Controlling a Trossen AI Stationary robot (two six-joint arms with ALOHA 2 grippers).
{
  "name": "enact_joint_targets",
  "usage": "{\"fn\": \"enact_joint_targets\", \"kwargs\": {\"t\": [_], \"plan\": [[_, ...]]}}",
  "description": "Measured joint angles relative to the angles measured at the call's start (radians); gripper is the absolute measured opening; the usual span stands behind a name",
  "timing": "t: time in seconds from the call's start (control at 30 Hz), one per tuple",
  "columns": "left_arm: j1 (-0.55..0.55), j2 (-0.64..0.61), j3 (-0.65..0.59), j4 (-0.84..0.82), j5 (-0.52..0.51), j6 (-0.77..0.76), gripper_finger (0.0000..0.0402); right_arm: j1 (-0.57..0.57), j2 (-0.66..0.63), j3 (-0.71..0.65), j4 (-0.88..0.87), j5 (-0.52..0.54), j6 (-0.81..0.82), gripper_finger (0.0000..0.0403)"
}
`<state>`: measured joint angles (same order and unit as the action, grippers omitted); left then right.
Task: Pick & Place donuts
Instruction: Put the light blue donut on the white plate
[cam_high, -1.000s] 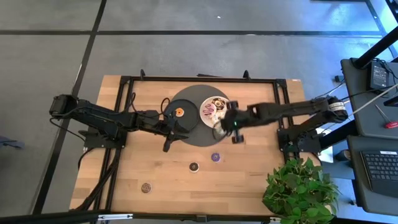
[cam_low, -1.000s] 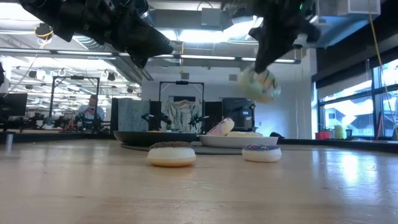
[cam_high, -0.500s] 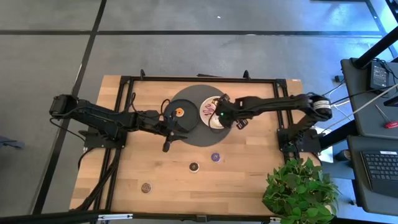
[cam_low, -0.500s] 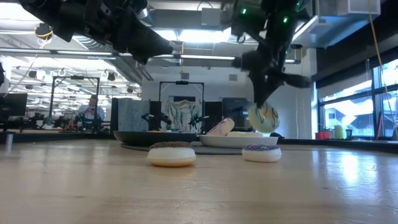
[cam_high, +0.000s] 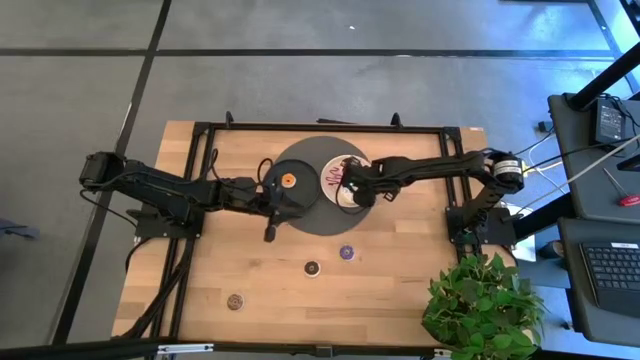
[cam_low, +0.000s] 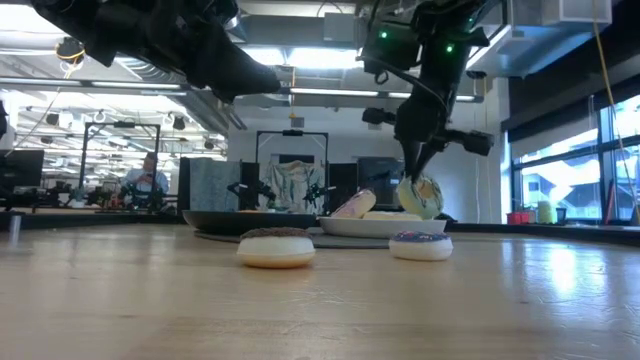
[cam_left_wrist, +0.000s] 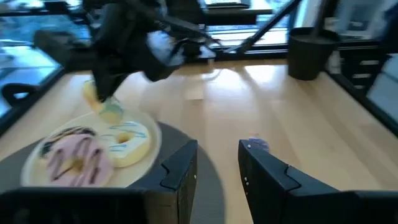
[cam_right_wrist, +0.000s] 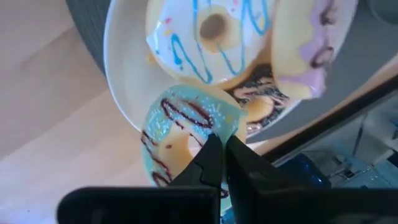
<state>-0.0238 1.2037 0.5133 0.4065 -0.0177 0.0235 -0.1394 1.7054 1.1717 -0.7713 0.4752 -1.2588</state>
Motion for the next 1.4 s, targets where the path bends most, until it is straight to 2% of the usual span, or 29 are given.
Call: {"fn": "enact_joint_targets", "kwargs": {"t": [0.2,0.4,0.6,0.8,1.13,1.4], "plan": [[0.000,0.000,0.000,-0.010,-0.096,0.000,0.0115,0.000,-0.044,0.000,-0.011,-0.008,-0.003,0.0013],[0.000,0.000,0.000,-0.025,-0.097,0.000,0.0112,0.015,-0.051,0.000,-0.023,-0.106,-0.005,0.0013],[0.000,0.000,0.000,-0.024,-0.097,0.000,0.0115,0.025,-0.048,0.000,-0.011,-0.124,0.001,0.0017],[0.000,0.000,0.000,-0.024,-0.097,-0.001,0.0113,0.021,-0.048,0.000,-0.007,-0.159,0.020,0.0044],[0.000,0.000,0.000,-0.024,-0.097,-0.001,0.0116,-0.013,-0.048,0.000,-0.005,-0.158,0.017,0.0109],[0.000,0.000,0.000,-0.024,-0.097,-0.001,0.0112,-0.053,-0.048,0.000,-0.003,-0.209,0.021,0.0124]]}}
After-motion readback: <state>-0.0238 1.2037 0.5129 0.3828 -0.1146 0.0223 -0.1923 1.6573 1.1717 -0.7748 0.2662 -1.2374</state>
